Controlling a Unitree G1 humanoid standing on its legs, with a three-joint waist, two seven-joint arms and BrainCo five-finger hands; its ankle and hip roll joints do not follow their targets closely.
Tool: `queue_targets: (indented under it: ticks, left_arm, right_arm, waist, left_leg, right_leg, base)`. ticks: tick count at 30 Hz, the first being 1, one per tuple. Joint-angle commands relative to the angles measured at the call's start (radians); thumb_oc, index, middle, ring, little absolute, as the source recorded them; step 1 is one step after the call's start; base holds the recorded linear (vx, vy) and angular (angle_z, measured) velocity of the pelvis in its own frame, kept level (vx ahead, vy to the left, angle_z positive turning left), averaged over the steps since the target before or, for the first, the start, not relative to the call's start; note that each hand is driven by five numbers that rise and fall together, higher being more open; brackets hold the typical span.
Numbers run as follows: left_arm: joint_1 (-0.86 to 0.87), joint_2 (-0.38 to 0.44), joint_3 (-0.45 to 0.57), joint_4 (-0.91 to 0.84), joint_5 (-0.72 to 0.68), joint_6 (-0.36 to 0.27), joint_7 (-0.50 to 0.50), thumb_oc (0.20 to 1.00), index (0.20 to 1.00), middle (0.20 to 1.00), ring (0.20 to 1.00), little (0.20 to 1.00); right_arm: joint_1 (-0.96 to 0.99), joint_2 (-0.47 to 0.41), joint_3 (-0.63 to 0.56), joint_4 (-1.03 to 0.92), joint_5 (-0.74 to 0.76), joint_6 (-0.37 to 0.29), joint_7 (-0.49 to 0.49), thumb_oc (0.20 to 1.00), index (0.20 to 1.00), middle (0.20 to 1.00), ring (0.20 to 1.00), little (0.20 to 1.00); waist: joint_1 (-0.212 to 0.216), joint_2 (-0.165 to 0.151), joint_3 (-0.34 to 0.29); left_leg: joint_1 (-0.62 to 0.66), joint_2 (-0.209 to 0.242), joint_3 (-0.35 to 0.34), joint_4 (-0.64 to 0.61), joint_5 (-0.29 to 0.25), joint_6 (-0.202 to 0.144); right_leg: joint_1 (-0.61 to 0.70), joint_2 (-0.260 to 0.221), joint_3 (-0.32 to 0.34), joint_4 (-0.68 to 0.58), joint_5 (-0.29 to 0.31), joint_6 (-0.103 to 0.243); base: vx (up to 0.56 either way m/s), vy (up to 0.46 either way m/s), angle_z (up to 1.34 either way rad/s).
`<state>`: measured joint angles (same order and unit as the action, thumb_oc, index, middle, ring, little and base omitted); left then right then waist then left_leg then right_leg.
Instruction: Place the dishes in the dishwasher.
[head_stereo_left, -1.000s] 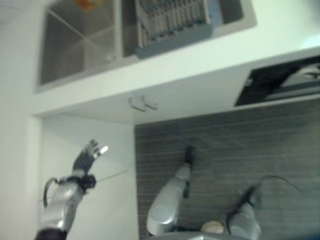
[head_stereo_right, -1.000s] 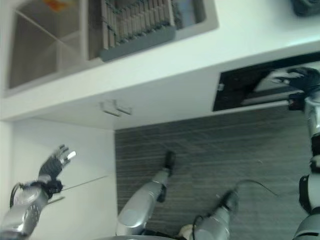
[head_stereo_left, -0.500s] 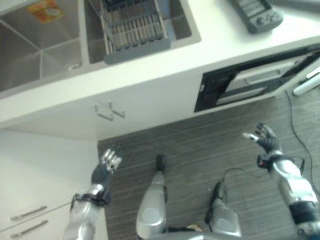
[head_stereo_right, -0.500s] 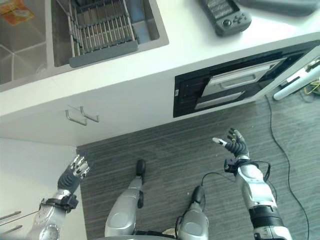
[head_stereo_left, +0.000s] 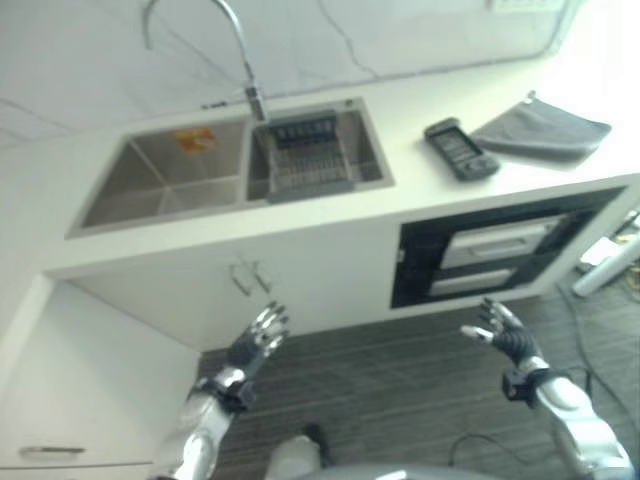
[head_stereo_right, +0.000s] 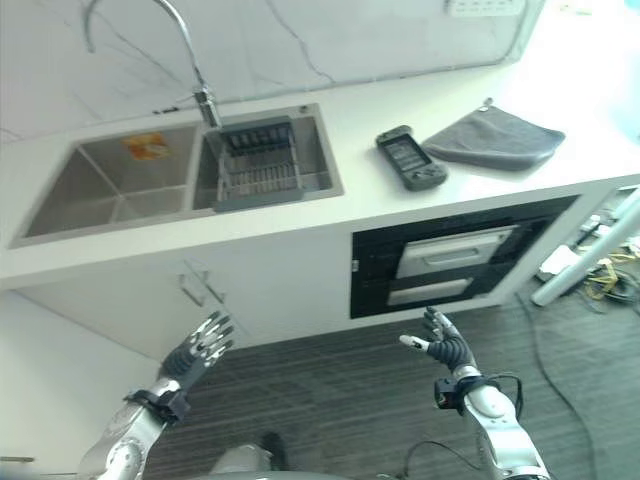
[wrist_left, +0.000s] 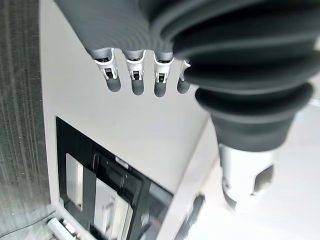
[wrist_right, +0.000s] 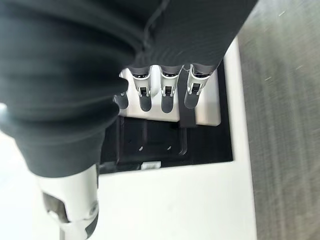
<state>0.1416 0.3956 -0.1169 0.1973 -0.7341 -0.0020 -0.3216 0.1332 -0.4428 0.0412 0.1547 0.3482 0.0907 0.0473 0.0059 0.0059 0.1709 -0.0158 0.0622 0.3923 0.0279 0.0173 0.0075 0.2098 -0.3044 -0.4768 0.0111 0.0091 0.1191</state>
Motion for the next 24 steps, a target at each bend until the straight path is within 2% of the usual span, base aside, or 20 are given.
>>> queue_targets:
  ticks: [1, 4, 6, 7, 9, 12, 16, 17, 18, 24]
  left_arm:
    - [-0.037, 0.067, 0.043, -0.024, 0.017, -0.034, -0.011, 1.0, 1.0, 1.0, 1.0, 1.0]
    - [-0.046, 0.067, 0.042, 0.039, 0.046, -0.047, -0.015, 1.0, 1.0, 1.0, 1.0, 1.0]
    - [-0.052, 0.066, 0.039, 0.078, 0.052, -0.056, -0.012, 1.0, 1.0, 1.0, 1.0, 1.0]
    - [-0.058, 0.066, 0.025, 0.114, 0.068, -0.064, -0.008, 1.0, 1.0, 1.0, 1.0, 1.0]
    - [-0.074, 0.05, 0.001, 0.157, 0.111, -0.069, -0.009, 1.0, 1.0, 1.0, 1.0, 1.0]
    - [-0.081, 0.036, -0.008, 0.203, 0.144, -0.07, -0.017, 1.0, 1.0, 1.0, 1.0, 1.0]
    - [-0.084, 0.001, -0.007, 0.291, 0.181, -0.067, -0.002, 1.0, 1.0, 1.0, 1.0, 1.0]
    - [-0.086, -0.03, -0.006, 0.403, 0.189, -0.086, -0.003, 1.0, 1.0, 1.0, 1.0, 1.0]
    - [-0.088, -0.038, -0.005, 0.429, 0.199, -0.092, -0.003, 1.0, 1.0, 1.0, 1.0, 1.0]
    - [-0.157, -0.112, -0.007, 0.719, 0.222, -0.148, -0.001, 1.0, 1.0, 1.0, 1.0, 1.0]
  right_arm:
    - [-0.128, 0.029, 0.014, 0.024, 0.008, -0.058, 0.003, 1.0, 1.0, 1.0, 1.0, 1.0]
    - [-0.112, 0.063, 0.034, 0.096, -0.014, -0.068, 0.021, 1.0, 1.0, 1.0, 1.0, 1.0]
    - [-0.101, 0.066, 0.043, 0.121, -0.032, -0.067, 0.051, 1.0, 1.0, 1.0, 1.0, 1.0]
    - [-0.08, 0.065, 0.057, 0.148, -0.043, -0.085, 0.064, 1.0, 1.0, 1.0, 1.0, 1.0]
    - [-0.059, 0.066, 0.072, 0.191, -0.053, -0.123, 0.069, 1.0, 1.0, 1.0, 1.0, 1.0]
    - [-0.07, 0.077, 0.084, 0.257, -0.045, -0.15, 0.081, 1.0, 1.0, 1.0, 1.0, 1.0]
    - [-0.09, 0.089, 0.099, 0.327, -0.037, -0.11, 0.082, 1.0, 1.0, 1.0, 1.0, 1.0]
    - [-0.107, 0.098, 0.122, 0.403, -0.018, -0.09, 0.087, 1.0, 1.0, 1.0, 1.0, 1.0]
    - [-0.112, 0.101, 0.125, 0.426, -0.015, -0.088, 0.089, 1.0, 1.0, 1.0, 1.0, 1.0]
    - [-0.18, 0.148, 0.158, 0.755, 0.018, -0.123, 0.111, 1.0, 1.0, 1.0, 1.0, 1.0]
  waist:
    - [0.018, -0.021, 0.039]
    - [0.015, -0.021, 0.026]
    - [0.001, -0.022, 0.027]
    - [-0.025, -0.024, 0.024]
    - [-0.045, -0.044, 0.015]
    - [-0.045, -0.057, 0.011]
    - [-0.035, -0.062, -0.006]
    - [-0.028, -0.058, -0.024]
    - [-0.026, -0.056, -0.028]
    - [-0.012, -0.047, -0.061]
  left_leg:
    - [0.139, 0.044, -0.091, -0.107, 0.0, -0.107]
    - [0.158, 0.022, -0.12, -0.115, -0.02, -0.085]
    - [0.164, 0.013, -0.161, -0.115, -0.03, -0.068]
    - [0.167, 0.013, -0.208, -0.115, -0.034, -0.057]
    - [0.163, -0.003, -0.246, -0.115, -0.044, -0.049]
    - [0.152, -0.002, -0.26, -0.115, -0.044, -0.05]
    - [0.148, 0.004, -0.261, -0.115, -0.044, -0.062]
    - [0.155, 0.011, -0.255, -0.115, -0.046, -0.068]
    - [0.157, 0.013, -0.254, -0.115, -0.046, -0.069]
    - [0.181, 0.021, -0.258, -0.115, -0.054, -0.072]
  right_leg:
    - [-0.076, 0.067, 0.094, -0.076, 0.088, 0.081]
    - [-0.102, 0.055, 0.109, 0.051, 0.073, 0.072]
    - [-0.131, 0.066, 0.165, 0.102, 0.076, 0.066]
    - [-0.137, 0.133, 0.254, 0.063, 0.025, 0.046]
    - [-0.123, 0.169, 0.324, -0.023, 0.044, 0.037]
    - [-0.117, 0.174, 0.347, -0.058, 0.06, 0.037]
    - [-0.104, 0.182, 0.344, -0.098, 0.068, 0.035]
    - [-0.093, 0.183, 0.336, -0.098, 0.058, 0.03]
    - [-0.089, 0.184, 0.331, -0.098, 0.056, 0.029]
    - [-0.053, 0.194, 0.316, -0.098, 0.028, 0.017]
  base:
    - [0.11, 0.353, 0.28]
    - [0.09, 0.195, 0.36]
    - [0.14, 0.08, 0.32]
    - [0.2, -0.017, 0.34]
    - [0.15, -0.097, 0.47]
    - [0.04, -0.142, 0.81]
    - [0.02, -0.135, 0.25]
    - [0.06, -0.087, -0.04]
    - [0.07, -0.089, -0.04]
    - [0.07, -0.033, 0.04]
